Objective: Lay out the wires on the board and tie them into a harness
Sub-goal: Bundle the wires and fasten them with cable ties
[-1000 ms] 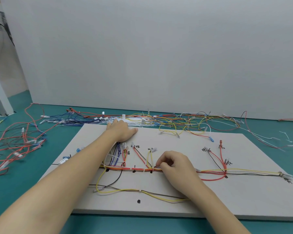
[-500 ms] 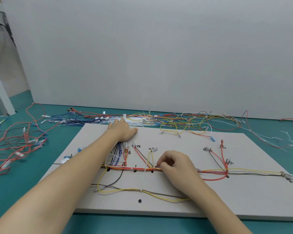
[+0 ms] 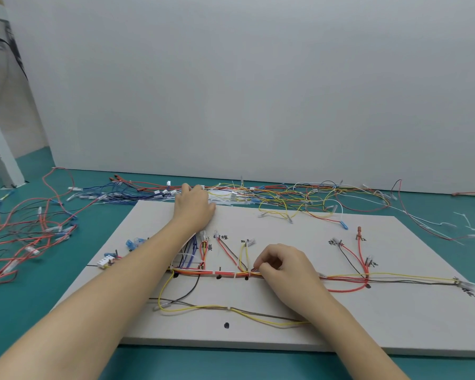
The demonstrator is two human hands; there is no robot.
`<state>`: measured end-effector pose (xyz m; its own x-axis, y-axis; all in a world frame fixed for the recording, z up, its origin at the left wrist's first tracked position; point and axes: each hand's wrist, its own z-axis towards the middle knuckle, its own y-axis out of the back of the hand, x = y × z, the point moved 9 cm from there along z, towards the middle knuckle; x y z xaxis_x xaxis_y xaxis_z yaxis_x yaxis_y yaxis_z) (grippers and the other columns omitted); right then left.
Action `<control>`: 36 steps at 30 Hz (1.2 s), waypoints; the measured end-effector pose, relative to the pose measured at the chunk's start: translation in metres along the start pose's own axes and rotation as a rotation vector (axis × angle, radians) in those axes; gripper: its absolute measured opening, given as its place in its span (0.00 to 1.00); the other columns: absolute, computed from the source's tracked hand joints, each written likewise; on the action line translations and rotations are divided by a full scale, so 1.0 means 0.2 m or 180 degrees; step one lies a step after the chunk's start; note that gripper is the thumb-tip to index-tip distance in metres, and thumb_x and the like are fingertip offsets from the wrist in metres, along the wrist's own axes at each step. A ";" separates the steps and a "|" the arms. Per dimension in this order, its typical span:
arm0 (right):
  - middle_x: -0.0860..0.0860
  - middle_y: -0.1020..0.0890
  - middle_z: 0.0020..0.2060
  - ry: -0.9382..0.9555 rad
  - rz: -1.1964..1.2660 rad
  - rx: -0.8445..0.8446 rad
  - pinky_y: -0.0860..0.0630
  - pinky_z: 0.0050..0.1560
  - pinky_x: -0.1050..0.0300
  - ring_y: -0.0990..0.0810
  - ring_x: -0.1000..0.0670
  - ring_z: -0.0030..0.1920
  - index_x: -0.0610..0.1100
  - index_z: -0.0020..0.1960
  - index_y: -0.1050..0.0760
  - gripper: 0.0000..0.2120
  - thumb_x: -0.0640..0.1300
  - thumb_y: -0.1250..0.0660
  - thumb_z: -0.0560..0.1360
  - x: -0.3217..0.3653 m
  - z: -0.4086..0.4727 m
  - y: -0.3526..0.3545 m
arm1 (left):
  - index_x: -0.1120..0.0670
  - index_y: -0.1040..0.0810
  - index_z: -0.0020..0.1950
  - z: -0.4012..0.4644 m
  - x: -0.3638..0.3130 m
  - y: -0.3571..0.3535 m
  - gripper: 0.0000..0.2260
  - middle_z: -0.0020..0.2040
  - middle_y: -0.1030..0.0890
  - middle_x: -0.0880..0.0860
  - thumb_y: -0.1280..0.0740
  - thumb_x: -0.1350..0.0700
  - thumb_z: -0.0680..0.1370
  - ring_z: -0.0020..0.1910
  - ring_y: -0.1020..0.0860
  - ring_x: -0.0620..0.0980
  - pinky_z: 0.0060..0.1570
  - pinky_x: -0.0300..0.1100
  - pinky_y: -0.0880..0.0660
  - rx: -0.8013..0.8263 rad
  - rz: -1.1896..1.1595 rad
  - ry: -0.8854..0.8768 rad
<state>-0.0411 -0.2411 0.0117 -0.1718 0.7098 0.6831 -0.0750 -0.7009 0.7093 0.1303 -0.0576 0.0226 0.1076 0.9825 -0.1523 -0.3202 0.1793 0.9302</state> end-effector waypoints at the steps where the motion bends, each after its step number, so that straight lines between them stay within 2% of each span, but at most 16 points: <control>1: 0.55 0.20 0.35 -0.0004 -0.0003 -0.0002 0.28 0.40 0.60 0.26 0.57 0.36 0.51 0.37 0.21 0.11 0.38 0.37 0.72 0.00 0.00 0.00 | 0.59 0.22 0.60 0.00 0.00 0.01 0.15 0.61 0.24 0.54 0.41 0.52 0.81 0.61 0.32 0.58 0.59 0.52 0.32 -0.0065 -0.0007 0.0013; 4: 0.55 0.20 0.35 -0.0011 -0.0011 0.0000 0.28 0.39 0.60 0.25 0.57 0.37 0.51 0.37 0.21 0.11 0.38 0.37 0.72 0.00 0.00 0.00 | 0.60 0.20 0.47 -0.01 0.01 0.03 0.10 0.53 0.22 0.58 0.41 0.63 0.78 0.56 0.26 0.61 0.53 0.51 0.28 -0.0143 -0.0223 0.0046; 6: 0.55 0.20 0.35 -0.0016 -0.0014 0.0009 0.29 0.38 0.62 0.25 0.57 0.36 0.51 0.37 0.21 0.11 0.39 0.37 0.71 -0.01 0.00 0.00 | 0.57 0.25 0.36 -0.01 0.02 0.03 0.11 0.45 0.24 0.58 0.41 0.69 0.74 0.53 0.25 0.62 0.47 0.50 0.27 -0.0151 -0.0487 0.0054; 7: 0.55 0.20 0.35 -0.0020 -0.0007 0.0012 0.29 0.38 0.63 0.25 0.57 0.36 0.51 0.37 0.21 0.11 0.38 0.37 0.71 -0.01 0.00 0.00 | 0.57 0.24 0.36 -0.01 0.03 0.03 0.12 0.45 0.24 0.58 0.41 0.70 0.73 0.53 0.24 0.62 0.46 0.49 0.27 -0.0172 -0.0645 0.0045; 10: 0.55 0.20 0.35 -0.0022 0.0018 0.0033 0.29 0.37 0.64 0.25 0.58 0.36 0.51 0.37 0.21 0.11 0.38 0.37 0.71 -0.01 0.00 -0.01 | 0.58 0.18 0.46 -0.02 0.03 0.06 0.12 0.49 0.17 0.55 0.39 0.69 0.73 0.52 0.22 0.58 0.50 0.49 0.25 -0.0379 -0.1239 0.0005; 15: 0.56 0.20 0.35 -0.0055 0.0101 -0.0009 0.31 0.36 0.67 0.25 0.58 0.35 0.50 0.38 0.20 0.11 0.38 0.37 0.72 -0.01 0.00 0.01 | 0.57 0.18 0.47 -0.02 -0.02 0.15 0.05 0.42 0.18 0.52 0.31 0.65 0.75 0.43 0.20 0.50 0.47 0.44 0.23 -0.0484 -0.2052 -0.0187; 17: 0.58 0.21 0.31 -0.0114 0.0311 -0.0023 0.33 0.33 0.69 0.26 0.60 0.33 0.50 0.38 0.21 0.10 0.38 0.37 0.72 -0.01 0.00 0.01 | 0.57 0.16 0.48 -0.02 -0.03 0.19 0.04 0.40 0.17 0.52 0.28 0.63 0.74 0.40 0.20 0.45 0.44 0.37 0.23 -0.0376 -0.2417 -0.0102; 19: 0.59 0.22 0.29 -0.0179 0.0548 -0.0080 0.33 0.32 0.67 0.27 0.61 0.31 0.50 0.38 0.21 0.10 0.38 0.37 0.72 -0.02 0.00 0.04 | 0.56 0.16 0.47 -0.01 -0.03 0.24 0.04 0.39 0.17 0.49 0.27 0.62 0.74 0.35 0.21 0.36 0.37 0.28 0.27 -0.0178 -0.2954 0.0026; 20: 0.59 0.22 0.30 -0.0192 0.0631 -0.0138 0.32 0.33 0.65 0.27 0.60 0.31 0.50 0.39 0.20 0.10 0.38 0.37 0.73 -0.02 0.00 0.07 | 0.55 0.16 0.48 -0.01 -0.03 0.29 0.04 0.39 0.17 0.48 0.27 0.61 0.74 0.33 0.22 0.34 0.36 0.28 0.29 -0.0115 -0.3273 0.0104; 22: 0.55 0.19 0.33 -0.0195 0.0747 -0.0265 0.29 0.36 0.63 0.25 0.59 0.34 0.50 0.41 0.20 0.10 0.38 0.36 0.73 -0.02 0.01 0.12 | 0.53 0.17 0.47 -0.02 -0.04 0.39 0.03 0.40 0.17 0.46 0.28 0.60 0.75 0.36 0.22 0.36 0.37 0.31 0.28 -0.0004 -0.3760 0.0232; 24: 0.52 0.18 0.35 -0.0166 0.0983 -0.0392 0.26 0.39 0.63 0.22 0.56 0.37 0.48 0.42 0.19 0.10 0.36 0.35 0.75 -0.02 0.01 0.16 | 0.51 0.17 0.45 -0.07 -0.09 0.48 0.03 0.40 0.17 0.46 0.28 0.59 0.76 0.37 0.23 0.39 0.37 0.32 0.28 0.0172 -0.3819 0.0206; 27: 0.49 0.17 0.34 -0.0113 0.1840 -0.0494 0.25 0.38 0.68 0.21 0.58 0.34 0.43 0.46 0.18 0.07 0.34 0.34 0.76 -0.01 0.01 0.19 | 0.50 0.18 0.42 -0.20 -0.25 0.54 0.04 0.35 0.18 0.46 0.27 0.59 0.75 0.32 0.24 0.37 0.30 0.28 0.31 0.0549 -0.3283 -0.0110; 30: 0.48 0.16 0.37 -0.0204 0.2711 -0.0489 0.24 0.40 0.65 0.20 0.55 0.36 0.43 0.50 0.17 0.05 0.40 0.31 0.75 -0.02 0.01 0.22 | 0.50 0.17 0.39 -0.38 -0.38 0.54 0.06 0.33 0.18 0.45 0.27 0.59 0.74 0.30 0.24 0.36 0.29 0.29 0.30 0.0682 -0.3206 -0.0298; 32: 0.47 0.15 0.41 -0.0195 0.3305 -0.0355 0.23 0.42 0.63 0.19 0.53 0.39 0.43 0.50 0.17 0.11 0.46 0.28 0.70 -0.01 0.01 0.23 | 0.51 0.17 0.39 -0.51 -0.44 0.49 0.06 0.32 0.18 0.46 0.28 0.61 0.74 0.30 0.24 0.39 0.29 0.33 0.28 0.0783 -0.3424 -0.0305; 34: 0.46 0.15 0.42 -0.0174 0.3663 -0.0266 0.22 0.42 0.63 0.18 0.52 0.40 0.43 0.49 0.16 0.13 0.48 0.28 0.67 0.00 0.01 0.24 | 0.52 0.17 0.39 -0.61 -0.45 0.45 0.07 0.33 0.18 0.49 0.28 0.62 0.74 0.31 0.23 0.41 0.30 0.34 0.27 0.0749 -0.3555 -0.0246; 36: 0.46 0.15 0.41 -0.0189 0.3748 -0.0235 0.23 0.41 0.63 0.19 0.52 0.38 0.43 0.47 0.15 0.11 0.47 0.29 0.68 0.00 0.01 0.24 | 0.53 0.16 0.40 -0.66 -0.42 0.43 0.06 0.35 0.17 0.51 0.28 0.63 0.74 0.33 0.22 0.42 0.34 0.33 0.26 0.0405 -0.3479 -0.0136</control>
<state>-0.0430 -0.2754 0.0457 -0.1273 -0.3758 0.9179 0.0421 -0.9267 -0.3735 -0.0296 -0.1172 0.0714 0.3073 0.2942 -0.9050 0.0666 0.9420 0.3289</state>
